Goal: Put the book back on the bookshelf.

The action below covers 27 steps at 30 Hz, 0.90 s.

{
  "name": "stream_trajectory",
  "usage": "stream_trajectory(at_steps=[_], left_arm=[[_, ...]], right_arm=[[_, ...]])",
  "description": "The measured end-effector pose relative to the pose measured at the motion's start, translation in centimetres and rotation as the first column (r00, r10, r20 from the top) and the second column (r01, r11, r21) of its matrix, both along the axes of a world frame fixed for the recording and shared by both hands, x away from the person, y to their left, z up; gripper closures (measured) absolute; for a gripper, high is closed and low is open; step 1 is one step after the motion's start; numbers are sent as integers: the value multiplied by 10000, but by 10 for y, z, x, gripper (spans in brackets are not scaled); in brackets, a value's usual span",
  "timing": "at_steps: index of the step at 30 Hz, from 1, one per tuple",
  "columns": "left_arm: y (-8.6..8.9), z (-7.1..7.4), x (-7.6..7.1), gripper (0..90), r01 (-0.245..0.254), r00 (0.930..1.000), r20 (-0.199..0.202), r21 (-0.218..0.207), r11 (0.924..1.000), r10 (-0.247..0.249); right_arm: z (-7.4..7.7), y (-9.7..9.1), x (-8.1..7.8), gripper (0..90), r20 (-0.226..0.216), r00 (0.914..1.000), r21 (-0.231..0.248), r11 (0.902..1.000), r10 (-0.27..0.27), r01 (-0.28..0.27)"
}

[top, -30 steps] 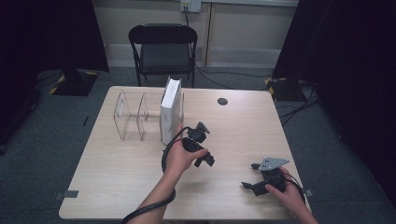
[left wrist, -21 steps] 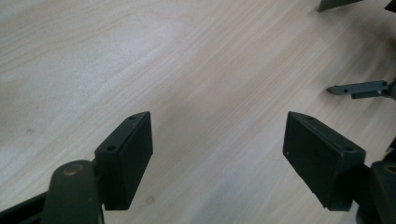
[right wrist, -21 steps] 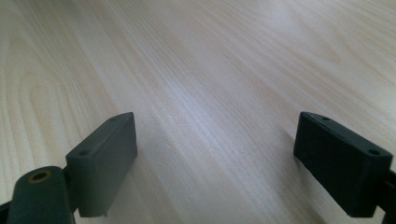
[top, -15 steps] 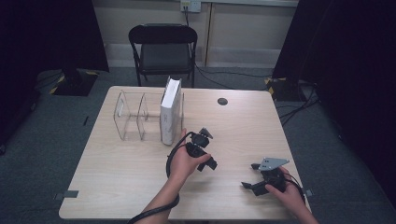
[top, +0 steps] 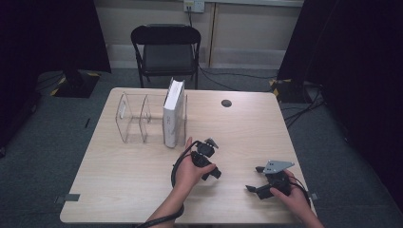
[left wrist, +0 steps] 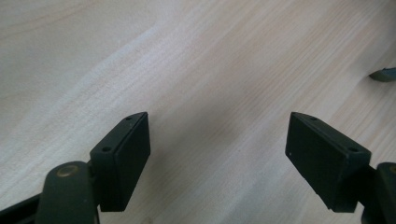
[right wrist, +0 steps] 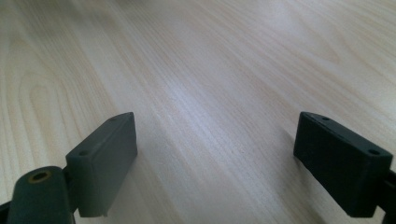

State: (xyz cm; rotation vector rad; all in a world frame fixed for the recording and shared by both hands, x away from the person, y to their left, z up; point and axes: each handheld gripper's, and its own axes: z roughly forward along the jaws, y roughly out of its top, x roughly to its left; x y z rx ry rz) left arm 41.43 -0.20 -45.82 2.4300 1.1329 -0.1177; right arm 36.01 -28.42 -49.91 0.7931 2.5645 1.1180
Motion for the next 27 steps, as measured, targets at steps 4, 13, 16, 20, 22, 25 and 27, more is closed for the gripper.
stream_trajectory(at_steps=[4,13,16,20,22,25,27], left_arm=[[-1,-4,-3,210,24,9998,184,-55,10000,-23],[-1,-9,-10,152,457,9959,777,-30,9990,-453],[-1,-11,-13,148,888,9873,1312,157,9959,-901],[-3,-14,-18,101,1372,9751,1707,376,9898,-1416],[-5,-17,-21,50,1687,9665,1882,478,9845,-1747],[-8,-19,-25,0,1852,9598,2031,601,9809,-1937],[-9,-20,-26,0,1897,9561,2132,721,9792,-2009]], right_arm=[[0,0,0,127,0,10000,-1,10000,1,-1],[0,0,0,127,-5,10000,2,10000,-2,2],[0,0,0,127,2,10000,0,10000,1,-1],[0,0,0,127,2,10000,1,10000,0,0],[0,0,0,127,-3,10000,-1,10000,-2,2],[0,0,0,127,0,10000,1,10000,-2,2],[0,0,0,127,-5,10000,1,10000,-1,1]])
